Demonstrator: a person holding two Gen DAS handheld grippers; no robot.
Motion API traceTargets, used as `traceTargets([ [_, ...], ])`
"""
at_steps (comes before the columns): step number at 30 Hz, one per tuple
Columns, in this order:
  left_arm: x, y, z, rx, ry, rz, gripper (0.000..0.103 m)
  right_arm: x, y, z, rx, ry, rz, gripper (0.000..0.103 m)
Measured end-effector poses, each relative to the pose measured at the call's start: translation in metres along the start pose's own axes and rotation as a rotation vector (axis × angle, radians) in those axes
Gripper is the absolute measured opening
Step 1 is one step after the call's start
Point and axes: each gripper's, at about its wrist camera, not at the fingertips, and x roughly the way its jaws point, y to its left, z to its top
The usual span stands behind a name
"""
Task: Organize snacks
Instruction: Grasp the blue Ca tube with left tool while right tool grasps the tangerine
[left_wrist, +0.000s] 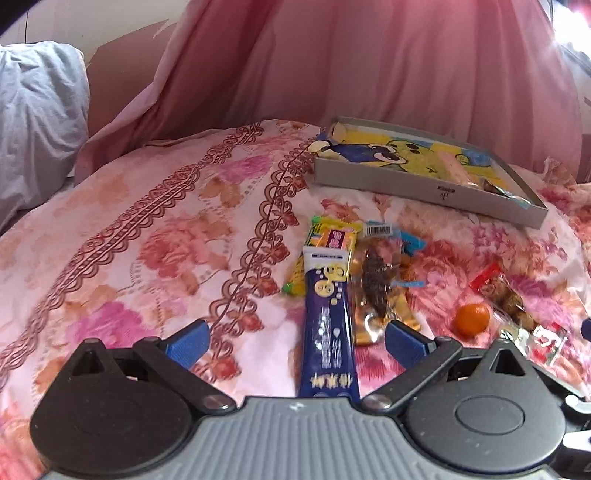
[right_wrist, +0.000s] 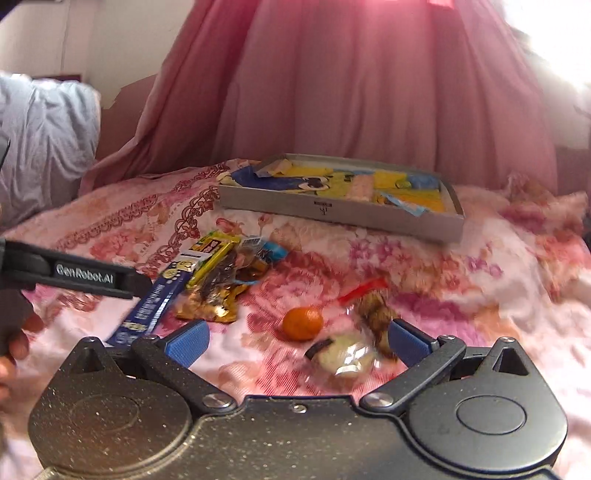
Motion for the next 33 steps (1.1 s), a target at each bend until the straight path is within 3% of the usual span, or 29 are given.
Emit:
traceTargets([
  [4,0.017,0.0,0.004,-0.004,-0.007,-0.001,0.103,0.023,-0.005,0.002,-0.057,-0.013,0.011,0.102],
  [15,0.038,0.003,0.006,-0.004,-0.035,-0.038,0.102,0.08,-0.011,0.007,-0.028,0.043,0.06,0.096],
  [23,0.048,0.0,0.0,0.025,0.022,-0.033,0.102,0.102,-0.01,0.002,-0.034,0.106,0.095,0.082],
  [33,0.05,0.001,-0.003,0.024,0.055,-0.116,0.078,0.108,-0.007,0.001,-0.02,0.147,0.131,0.056],
])
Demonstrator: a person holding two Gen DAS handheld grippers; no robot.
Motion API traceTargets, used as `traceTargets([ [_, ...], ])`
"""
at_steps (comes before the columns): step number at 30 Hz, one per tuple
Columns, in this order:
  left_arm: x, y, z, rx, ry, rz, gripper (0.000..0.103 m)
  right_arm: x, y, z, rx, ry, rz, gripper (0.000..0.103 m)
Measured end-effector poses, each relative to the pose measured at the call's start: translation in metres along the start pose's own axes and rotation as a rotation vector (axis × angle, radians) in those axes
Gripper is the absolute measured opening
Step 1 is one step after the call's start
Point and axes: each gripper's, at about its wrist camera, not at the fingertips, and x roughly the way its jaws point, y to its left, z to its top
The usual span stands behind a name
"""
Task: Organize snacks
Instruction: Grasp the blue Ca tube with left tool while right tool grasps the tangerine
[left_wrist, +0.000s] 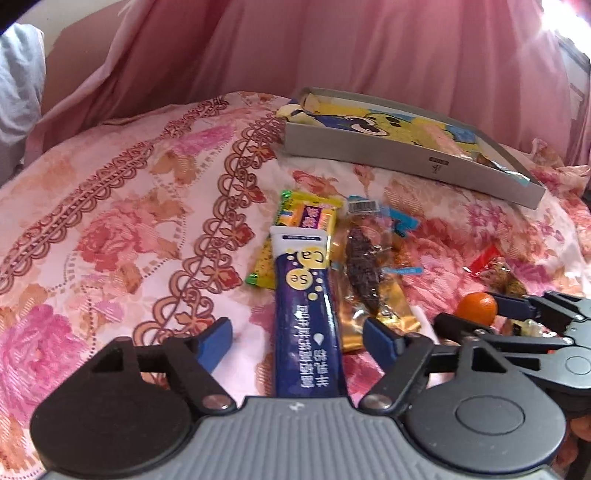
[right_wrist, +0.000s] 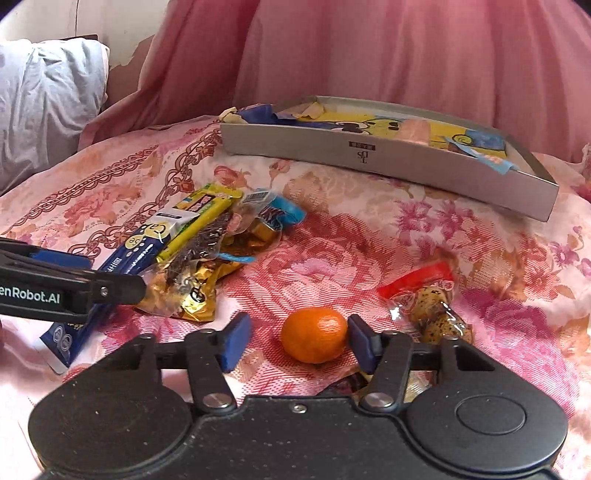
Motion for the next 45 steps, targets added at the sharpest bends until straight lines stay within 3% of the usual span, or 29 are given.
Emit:
traceTargets([
  [7,0.001,0.001,0.0,-0.026,0.016,-0.022,0.06,-0.002,-0.001,0.0,0.015,0.007,0.007,0.04],
  [9,0.002,0.001,0.001,-0.026,0.031,0.0,0.053,-0.004,0.0,-0.001,0.019,0.01,0.007,0.039],
  [13,0.002,0.002,0.002,-0.045,0.049,0.007,0.05,-0.008,0.003,-0.001,0.02,0.016,0.016,0.039],
  [15,0.001,0.001,0.002,-0.051,0.058,0.005,0.04,-0.011,0.008,-0.001,0.014,0.014,0.02,0.039],
  [26,-0.01,0.001,-0.003,-0.13,0.119,-0.098,0.032,-0.03,0.031,0.0,-0.046,0.015,0.023,0.038],
  [34,-0.017,-0.007,0.0,-0.171,0.14,-0.113,0.027,-0.049,0.035,-0.001,-0.122,-0.003,-0.06,0.038],
  [45,-0.051,-0.041,0.01,-0.135,0.056,-0.16,0.027,-0.092,0.017,0.014,-0.141,-0.109,-0.135,0.038],
])
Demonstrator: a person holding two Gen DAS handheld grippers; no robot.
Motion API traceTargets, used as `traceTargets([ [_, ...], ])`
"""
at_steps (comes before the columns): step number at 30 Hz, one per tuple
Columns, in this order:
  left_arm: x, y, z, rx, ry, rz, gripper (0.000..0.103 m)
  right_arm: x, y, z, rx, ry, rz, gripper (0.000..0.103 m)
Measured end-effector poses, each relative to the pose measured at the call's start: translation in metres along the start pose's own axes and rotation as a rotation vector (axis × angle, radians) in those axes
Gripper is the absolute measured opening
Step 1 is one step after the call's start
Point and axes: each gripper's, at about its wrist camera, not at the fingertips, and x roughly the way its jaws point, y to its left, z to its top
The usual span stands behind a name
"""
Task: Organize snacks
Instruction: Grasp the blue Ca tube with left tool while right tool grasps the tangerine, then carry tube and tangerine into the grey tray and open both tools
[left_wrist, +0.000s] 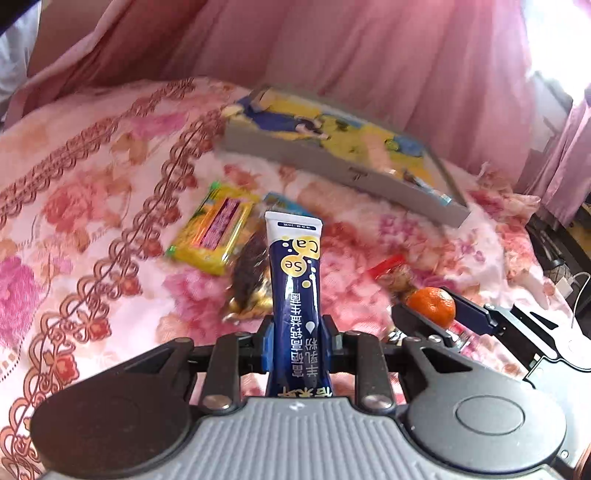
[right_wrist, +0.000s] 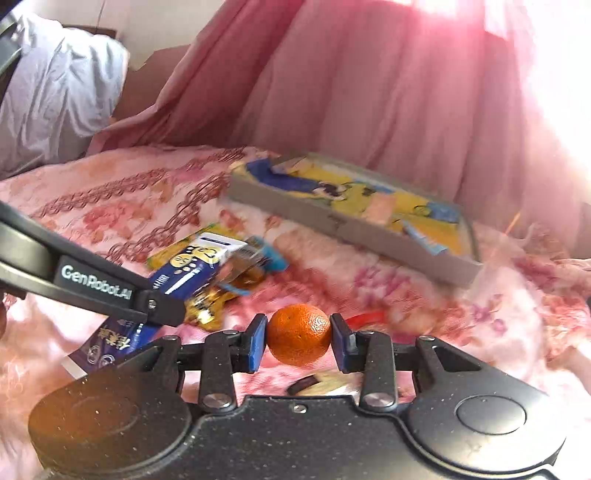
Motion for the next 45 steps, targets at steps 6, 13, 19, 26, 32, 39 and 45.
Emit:
traceTargets([
  [6,-0.017,-0.022,0.017,0.002,-0.066,-0.001,0.027,-0.018,-0.03,0.018,0.07,-0.068,-0.047,0.038],
  [13,-0.014,-0.056,0.056,0.017,-0.113,-0.013,0.027,-0.026,-0.06,0.043,-0.056,-0.132,-0.04,0.038],
  [19,0.016,-0.08,0.096,-0.005,-0.166,-0.011,0.027,0.001,-0.101,0.041,0.116,-0.225,-0.102,0.038],
  [26,0.062,-0.099,0.142,-0.017,-0.225,0.017,0.027,0.049,-0.123,0.042,0.167,-0.268,-0.104,0.038],
  [32,0.105,-0.104,0.176,-0.025,-0.218,0.046,0.027,0.084,-0.146,0.047,0.232,-0.317,-0.118,0.038],
  [39,0.141,-0.1,0.19,-0.04,-0.195,0.091,0.027,0.12,-0.167,0.035,0.319,-0.311,-0.101,0.038],
  [45,0.171,-0.097,0.187,-0.017,-0.135,0.1,0.027,0.14,-0.173,0.027,0.368,-0.246,-0.112,0.038],
])
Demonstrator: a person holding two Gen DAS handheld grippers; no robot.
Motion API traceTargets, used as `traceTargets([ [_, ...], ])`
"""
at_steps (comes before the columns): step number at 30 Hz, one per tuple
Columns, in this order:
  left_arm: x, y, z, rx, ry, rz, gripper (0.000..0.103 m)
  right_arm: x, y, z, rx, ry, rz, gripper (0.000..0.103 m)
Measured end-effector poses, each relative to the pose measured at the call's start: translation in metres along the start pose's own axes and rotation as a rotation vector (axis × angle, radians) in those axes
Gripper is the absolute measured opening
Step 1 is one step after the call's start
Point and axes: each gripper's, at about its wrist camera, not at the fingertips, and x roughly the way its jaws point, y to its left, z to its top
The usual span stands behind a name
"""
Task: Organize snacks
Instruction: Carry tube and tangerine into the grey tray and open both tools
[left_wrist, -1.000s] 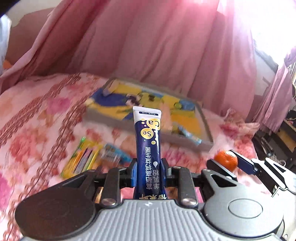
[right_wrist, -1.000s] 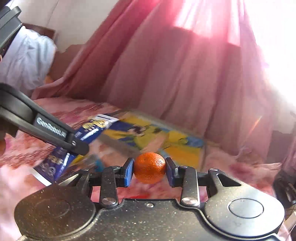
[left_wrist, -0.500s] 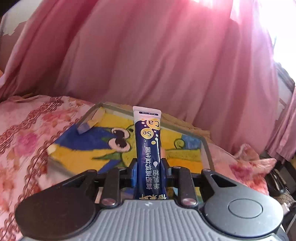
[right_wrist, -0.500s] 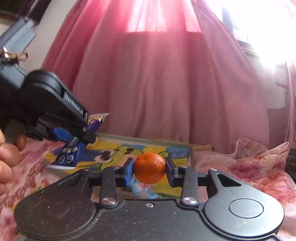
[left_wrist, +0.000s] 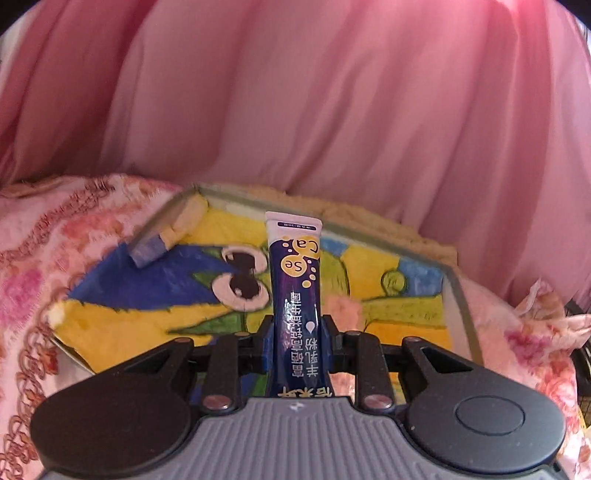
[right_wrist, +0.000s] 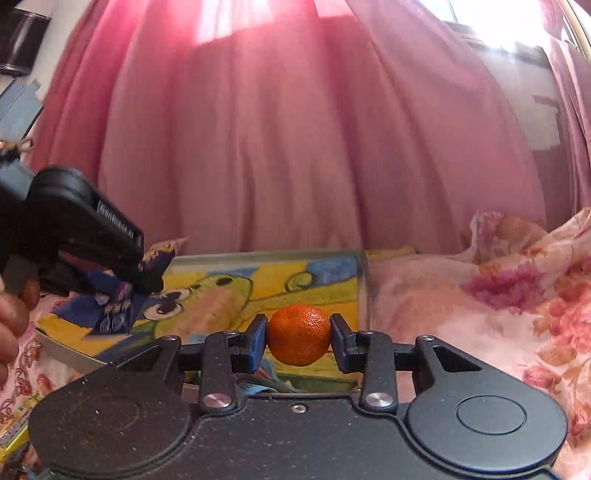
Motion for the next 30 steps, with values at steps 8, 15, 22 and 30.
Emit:
traceTargets([
  [8,0.022,0.006,-0.012,-0.07,0.053,0.011,0.028,0.005,0.003,0.001,0.002,0.043,0.016,0.039],
  [15,0.026,0.002,-0.019,0.007,0.062,0.0,0.03,0.011,0.008,-0.006,0.01,0.066,0.021,0.039],
  [22,0.023,0.001,-0.023,0.024,0.057,0.004,0.036,0.013,0.009,-0.006,0.006,0.064,0.015,0.042],
  [30,-0.02,0.015,-0.024,-0.038,-0.001,-0.041,0.09,-0.016,0.012,0.015,-0.025,0.039,-0.022,0.064],
])
